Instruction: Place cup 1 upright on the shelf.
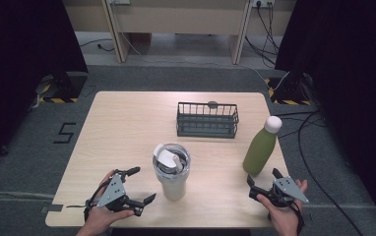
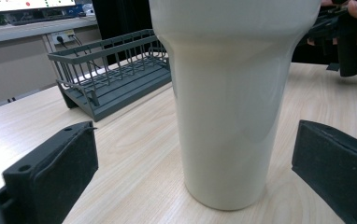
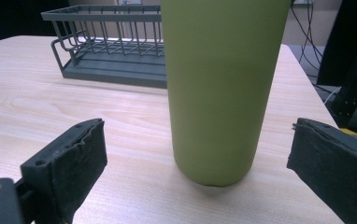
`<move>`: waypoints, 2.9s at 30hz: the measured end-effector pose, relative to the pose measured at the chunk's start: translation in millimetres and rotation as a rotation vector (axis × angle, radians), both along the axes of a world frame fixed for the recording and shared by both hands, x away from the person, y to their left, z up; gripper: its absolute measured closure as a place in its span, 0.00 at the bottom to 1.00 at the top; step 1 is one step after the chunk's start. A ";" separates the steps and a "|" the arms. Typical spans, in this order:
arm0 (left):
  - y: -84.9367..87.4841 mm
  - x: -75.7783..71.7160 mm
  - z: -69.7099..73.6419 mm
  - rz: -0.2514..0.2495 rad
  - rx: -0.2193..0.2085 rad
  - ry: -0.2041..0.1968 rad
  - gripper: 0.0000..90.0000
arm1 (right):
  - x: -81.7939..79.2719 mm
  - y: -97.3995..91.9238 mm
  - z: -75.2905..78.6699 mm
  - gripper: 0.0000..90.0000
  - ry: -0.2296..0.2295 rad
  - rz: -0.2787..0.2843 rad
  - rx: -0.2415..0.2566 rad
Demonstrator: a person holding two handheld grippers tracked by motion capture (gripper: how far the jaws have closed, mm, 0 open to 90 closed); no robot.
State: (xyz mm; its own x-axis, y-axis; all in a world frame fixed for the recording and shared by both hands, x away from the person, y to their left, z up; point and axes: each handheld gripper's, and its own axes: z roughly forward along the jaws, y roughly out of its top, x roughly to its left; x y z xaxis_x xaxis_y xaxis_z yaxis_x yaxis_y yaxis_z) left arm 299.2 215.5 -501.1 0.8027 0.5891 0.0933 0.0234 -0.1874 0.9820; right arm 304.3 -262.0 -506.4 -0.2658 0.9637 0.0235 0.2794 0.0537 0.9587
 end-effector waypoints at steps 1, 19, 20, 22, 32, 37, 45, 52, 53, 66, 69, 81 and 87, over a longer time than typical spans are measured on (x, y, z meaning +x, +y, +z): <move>-1.1 0.0 0.3 -0.004 -0.002 0.000 0.00 | 0.2 -0.1 -0.3 0.05 0.000 -0.001 -0.001; -12.4 0.7 4.0 -0.028 -0.018 -0.015 0.00 | 2.9 -0.3 -1.5 0.06 0.008 0.005 0.010; -12.4 0.7 4.0 -0.028 -0.018 -0.015 0.00 | 2.9 -0.3 -1.5 0.06 0.008 0.005 0.010; -15.7 0.9 4.5 -0.039 -0.027 -0.010 0.00 | 3.1 0.6 1.0 0.07 0.006 0.000 0.015; -31.4 7.7 2.7 -0.066 -0.024 0.005 0.00 | 3.4 -2.0 0.4 0.08 0.011 -0.003 0.024; -37.7 14.8 -2.2 -0.072 -0.022 0.020 0.00 | 4.3 -2.5 -0.6 0.08 0.017 0.000 0.024; -52.8 21.7 -1.9 -0.094 -0.017 0.012 0.00 | 3.9 -0.7 -0.7 0.09 0.023 0.003 0.028; -62.0 26.4 -3.7 -0.086 -0.025 0.012 0.00 | 4.2 0.3 -1.1 0.09 0.026 0.010 0.026; -64.0 27.6 -4.1 -0.078 -0.023 0.008 0.00 | 4.1 0.7 -1.3 0.09 0.028 0.010 0.028; -73.1 33.5 -4.6 -0.068 -0.031 0.001 0.02 | 4.0 0.1 -2.3 0.10 0.031 0.010 0.023; -73.7 34.1 -5.3 -0.076 -0.039 0.006 0.05 | 3.9 0.6 -2.5 0.10 0.034 0.010 0.022; -74.0 34.0 -5.3 -0.083 -0.048 0.017 0.11 | 4.1 1.3 -4.7 0.11 0.040 0.012 0.021; -74.7 32.3 -4.0 -0.068 -0.041 0.023 0.11 | 4.0 1.8 -4.6 0.12 0.040 0.012 0.019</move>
State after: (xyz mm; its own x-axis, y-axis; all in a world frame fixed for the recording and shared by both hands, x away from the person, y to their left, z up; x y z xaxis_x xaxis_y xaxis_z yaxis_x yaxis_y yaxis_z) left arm 331.4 140.7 -505.2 0.8425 0.5363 0.0513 0.0345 -0.1488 0.9883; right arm 308.3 -260.2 -511.0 -0.2759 0.9597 0.0525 0.3173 0.0394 0.9475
